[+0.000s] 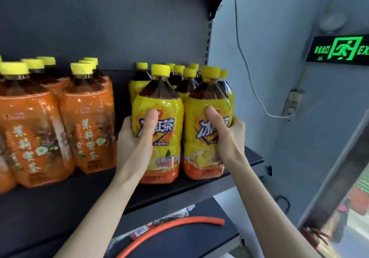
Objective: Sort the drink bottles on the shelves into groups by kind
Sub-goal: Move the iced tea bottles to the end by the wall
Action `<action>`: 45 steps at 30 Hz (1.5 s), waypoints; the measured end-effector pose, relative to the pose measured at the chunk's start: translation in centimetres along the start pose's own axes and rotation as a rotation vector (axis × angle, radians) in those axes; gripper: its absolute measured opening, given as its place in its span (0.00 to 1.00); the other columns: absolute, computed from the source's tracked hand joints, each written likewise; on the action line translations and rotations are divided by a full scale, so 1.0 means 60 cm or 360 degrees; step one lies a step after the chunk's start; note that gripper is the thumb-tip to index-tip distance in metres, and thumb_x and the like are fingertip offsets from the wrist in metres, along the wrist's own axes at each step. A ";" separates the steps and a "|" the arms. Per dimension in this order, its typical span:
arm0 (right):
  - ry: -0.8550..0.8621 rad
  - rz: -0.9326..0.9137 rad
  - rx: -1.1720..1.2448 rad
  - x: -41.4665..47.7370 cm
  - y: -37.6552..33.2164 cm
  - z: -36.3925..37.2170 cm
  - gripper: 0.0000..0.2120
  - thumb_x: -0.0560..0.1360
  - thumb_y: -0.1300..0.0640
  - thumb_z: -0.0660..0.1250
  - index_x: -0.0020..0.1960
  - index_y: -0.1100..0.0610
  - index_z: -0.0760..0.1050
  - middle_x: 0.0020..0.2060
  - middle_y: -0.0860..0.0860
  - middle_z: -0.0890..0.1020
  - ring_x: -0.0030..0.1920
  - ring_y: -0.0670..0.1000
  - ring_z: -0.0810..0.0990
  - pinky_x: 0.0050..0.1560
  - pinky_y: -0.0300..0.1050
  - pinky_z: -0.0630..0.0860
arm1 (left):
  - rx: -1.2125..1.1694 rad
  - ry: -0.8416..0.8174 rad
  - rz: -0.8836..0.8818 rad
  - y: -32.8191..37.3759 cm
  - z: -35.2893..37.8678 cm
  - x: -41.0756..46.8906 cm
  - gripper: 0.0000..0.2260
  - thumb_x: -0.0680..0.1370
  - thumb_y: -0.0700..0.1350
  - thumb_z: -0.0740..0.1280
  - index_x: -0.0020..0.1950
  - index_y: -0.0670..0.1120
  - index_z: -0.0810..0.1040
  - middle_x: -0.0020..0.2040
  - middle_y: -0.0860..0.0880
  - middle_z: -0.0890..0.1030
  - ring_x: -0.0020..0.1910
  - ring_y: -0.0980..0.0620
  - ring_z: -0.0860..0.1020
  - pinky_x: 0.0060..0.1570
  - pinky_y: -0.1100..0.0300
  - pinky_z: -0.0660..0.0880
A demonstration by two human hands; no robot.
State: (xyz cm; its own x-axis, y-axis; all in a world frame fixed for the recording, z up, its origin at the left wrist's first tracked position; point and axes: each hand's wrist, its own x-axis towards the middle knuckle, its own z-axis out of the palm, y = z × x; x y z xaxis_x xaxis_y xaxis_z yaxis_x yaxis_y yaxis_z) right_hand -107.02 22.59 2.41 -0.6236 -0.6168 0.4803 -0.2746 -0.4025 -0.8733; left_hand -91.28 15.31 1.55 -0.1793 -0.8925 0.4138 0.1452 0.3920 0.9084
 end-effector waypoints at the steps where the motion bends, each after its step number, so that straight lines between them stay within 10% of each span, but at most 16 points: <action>1: -0.0017 0.0004 0.0011 0.005 0.007 -0.003 0.27 0.61 0.37 0.72 0.50 0.56 0.81 0.41 0.51 0.87 0.43 0.51 0.86 0.45 0.50 0.82 | 0.0027 0.0011 -0.0014 -0.001 0.005 0.000 0.23 0.65 0.69 0.59 0.53 0.57 0.73 0.45 0.59 0.80 0.41 0.69 0.78 0.39 0.71 0.72; 9: -0.0285 -0.0029 0.0084 0.034 0.044 -0.034 0.23 0.63 0.37 0.71 0.50 0.52 0.80 0.44 0.49 0.86 0.48 0.50 0.85 0.53 0.56 0.80 | 0.0127 0.0307 -0.0005 -0.018 0.051 -0.023 0.22 0.69 0.67 0.60 0.56 0.57 0.72 0.53 0.55 0.80 0.51 0.61 0.78 0.51 0.62 0.75; 14: -0.0362 -0.0034 0.0110 0.037 0.047 -0.039 0.23 0.62 0.36 0.70 0.49 0.50 0.78 0.42 0.45 0.85 0.46 0.45 0.84 0.49 0.43 0.79 | 0.0162 0.0302 -0.0004 -0.006 0.060 -0.035 0.19 0.74 0.58 0.60 0.62 0.53 0.69 0.51 0.58 0.77 0.44 0.72 0.77 0.38 0.76 0.72; 19: -0.0404 -0.0022 0.0138 0.038 0.043 -0.041 0.22 0.65 0.41 0.73 0.53 0.47 0.68 0.45 0.36 0.77 0.42 0.25 0.76 0.40 0.20 0.69 | 0.0324 0.0413 -0.0063 -0.015 0.056 -0.034 0.17 0.72 0.66 0.62 0.57 0.61 0.71 0.55 0.61 0.72 0.63 0.56 0.70 0.63 0.56 0.69; 22: -0.0399 -0.0046 0.0102 0.036 0.039 -0.045 0.18 0.72 0.52 0.73 0.51 0.45 0.63 0.43 0.32 0.69 0.38 0.18 0.69 0.37 0.16 0.63 | 0.0122 0.0454 -0.0085 -0.017 0.059 -0.034 0.23 0.73 0.64 0.64 0.65 0.57 0.71 0.59 0.53 0.77 0.55 0.59 0.78 0.49 0.64 0.77; 25: -0.0387 -0.0083 0.0074 0.037 0.042 -0.038 0.16 0.69 0.46 0.72 0.48 0.41 0.65 0.44 0.33 0.73 0.41 0.22 0.73 0.39 0.17 0.66 | 0.0062 0.0492 -0.0086 -0.022 0.064 -0.018 0.21 0.77 0.57 0.63 0.68 0.54 0.69 0.55 0.55 0.79 0.50 0.62 0.79 0.40 0.70 0.77; 35: -0.0277 -0.0090 0.0020 0.042 0.049 -0.019 0.15 0.65 0.41 0.69 0.46 0.40 0.66 0.47 0.34 0.72 0.45 0.21 0.71 0.43 0.17 0.65 | -0.0009 0.0451 -0.0133 -0.069 0.061 0.083 0.27 0.74 0.61 0.65 0.70 0.55 0.64 0.63 0.49 0.75 0.59 0.51 0.76 0.57 0.48 0.76; 39: -0.0242 -0.0101 0.0039 0.049 0.065 -0.012 0.22 0.61 0.33 0.68 0.50 0.41 0.71 0.52 0.50 0.81 0.53 0.47 0.80 0.53 0.43 0.78 | -0.0012 0.0431 -0.0183 -0.079 0.054 0.115 0.27 0.77 0.55 0.64 0.73 0.52 0.62 0.64 0.48 0.75 0.59 0.52 0.75 0.52 0.57 0.74; 45: -0.0220 -0.0116 0.0080 0.051 0.067 -0.006 0.23 0.61 0.33 0.67 0.51 0.43 0.71 0.51 0.50 0.81 0.51 0.47 0.81 0.46 0.33 0.77 | 0.0007 0.0363 -0.0212 -0.095 0.049 0.144 0.26 0.77 0.55 0.65 0.73 0.51 0.62 0.63 0.47 0.75 0.60 0.50 0.75 0.56 0.53 0.75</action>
State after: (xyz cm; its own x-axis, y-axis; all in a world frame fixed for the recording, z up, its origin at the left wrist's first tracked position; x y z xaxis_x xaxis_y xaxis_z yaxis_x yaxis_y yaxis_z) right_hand -110.31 19.28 0.33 -0.4959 -0.6702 0.5522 -0.2765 -0.4809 -0.8320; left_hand -96.54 6.02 0.11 0.0275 -0.9634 0.2667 0.1308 0.2680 0.9545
